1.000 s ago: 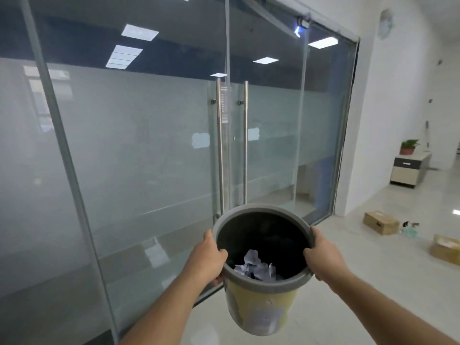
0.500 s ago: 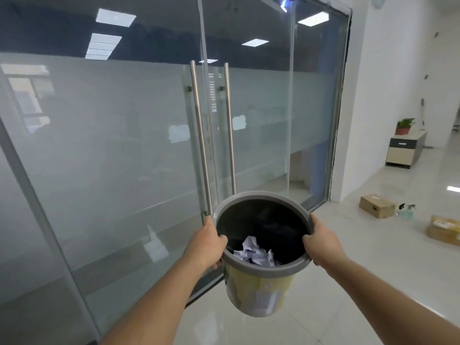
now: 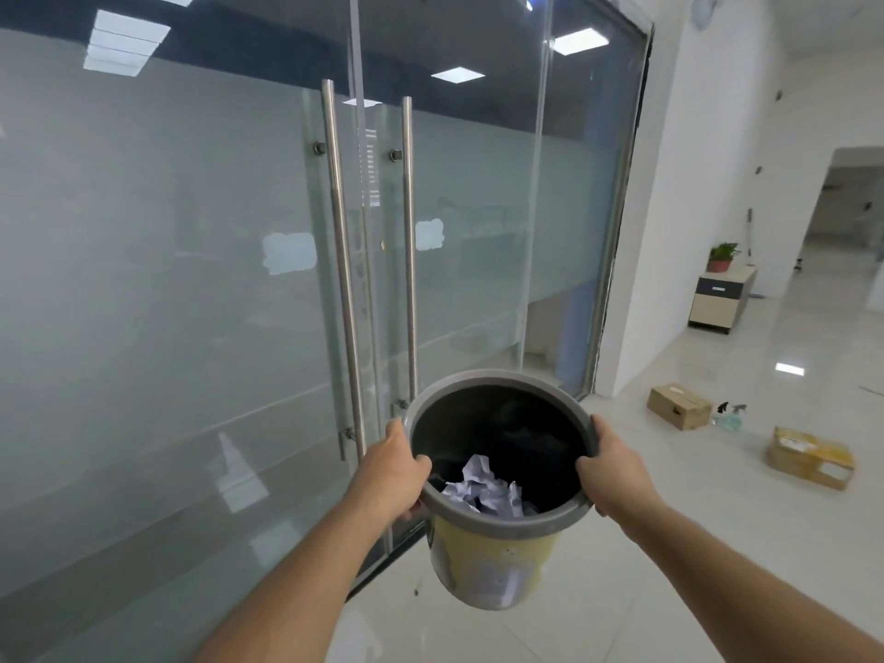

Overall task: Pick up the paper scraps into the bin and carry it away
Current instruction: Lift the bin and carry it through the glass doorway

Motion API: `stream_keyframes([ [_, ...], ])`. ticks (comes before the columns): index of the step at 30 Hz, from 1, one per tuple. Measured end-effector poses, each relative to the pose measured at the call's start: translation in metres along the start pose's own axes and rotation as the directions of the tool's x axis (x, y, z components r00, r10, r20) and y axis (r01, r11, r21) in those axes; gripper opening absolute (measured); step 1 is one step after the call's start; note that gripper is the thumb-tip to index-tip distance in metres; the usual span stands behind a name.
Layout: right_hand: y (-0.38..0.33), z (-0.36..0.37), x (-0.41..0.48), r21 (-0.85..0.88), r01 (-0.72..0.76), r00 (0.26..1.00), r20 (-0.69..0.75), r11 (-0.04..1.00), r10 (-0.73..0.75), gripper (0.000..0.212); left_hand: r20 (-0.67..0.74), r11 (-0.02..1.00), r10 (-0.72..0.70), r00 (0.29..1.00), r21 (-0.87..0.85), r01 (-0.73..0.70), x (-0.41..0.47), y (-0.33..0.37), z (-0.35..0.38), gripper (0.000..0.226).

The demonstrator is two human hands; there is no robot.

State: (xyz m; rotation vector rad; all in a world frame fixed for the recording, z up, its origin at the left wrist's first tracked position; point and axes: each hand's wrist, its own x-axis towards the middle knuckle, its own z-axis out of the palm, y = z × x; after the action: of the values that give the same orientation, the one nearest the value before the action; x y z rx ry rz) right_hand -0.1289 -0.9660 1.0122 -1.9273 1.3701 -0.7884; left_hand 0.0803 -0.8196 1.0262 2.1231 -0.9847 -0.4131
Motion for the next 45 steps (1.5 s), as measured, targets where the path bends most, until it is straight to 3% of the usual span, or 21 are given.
stream_keyframes([
  [7,0.021,0.01,0.066,0.004,-0.053,0.999,0.011,0.999,0.053,0.061,0.026,0.999,-0.003,1.0,0.045,0.002,0.067,0.014,0.034,0.047],
  [22,0.067,0.01,0.234,-0.029,0.015,0.996,0.089,0.999,-0.012,0.06,-0.03,0.993,-0.096,0.995,0.065,0.098,0.174,0.075,0.113,0.054],
  [35,0.046,0.055,0.316,-0.096,-0.012,0.998,0.064,0.995,0.018,0.062,0.0,0.996,-0.061,0.998,0.064,0.061,0.276,0.06,0.112,0.055],
  [45,0.055,0.087,0.36,-0.112,-0.02,0.999,0.04,0.993,0.024,0.055,0.03,0.997,-0.057,0.998,0.061,0.056,0.336,0.041,0.13,0.04],
])
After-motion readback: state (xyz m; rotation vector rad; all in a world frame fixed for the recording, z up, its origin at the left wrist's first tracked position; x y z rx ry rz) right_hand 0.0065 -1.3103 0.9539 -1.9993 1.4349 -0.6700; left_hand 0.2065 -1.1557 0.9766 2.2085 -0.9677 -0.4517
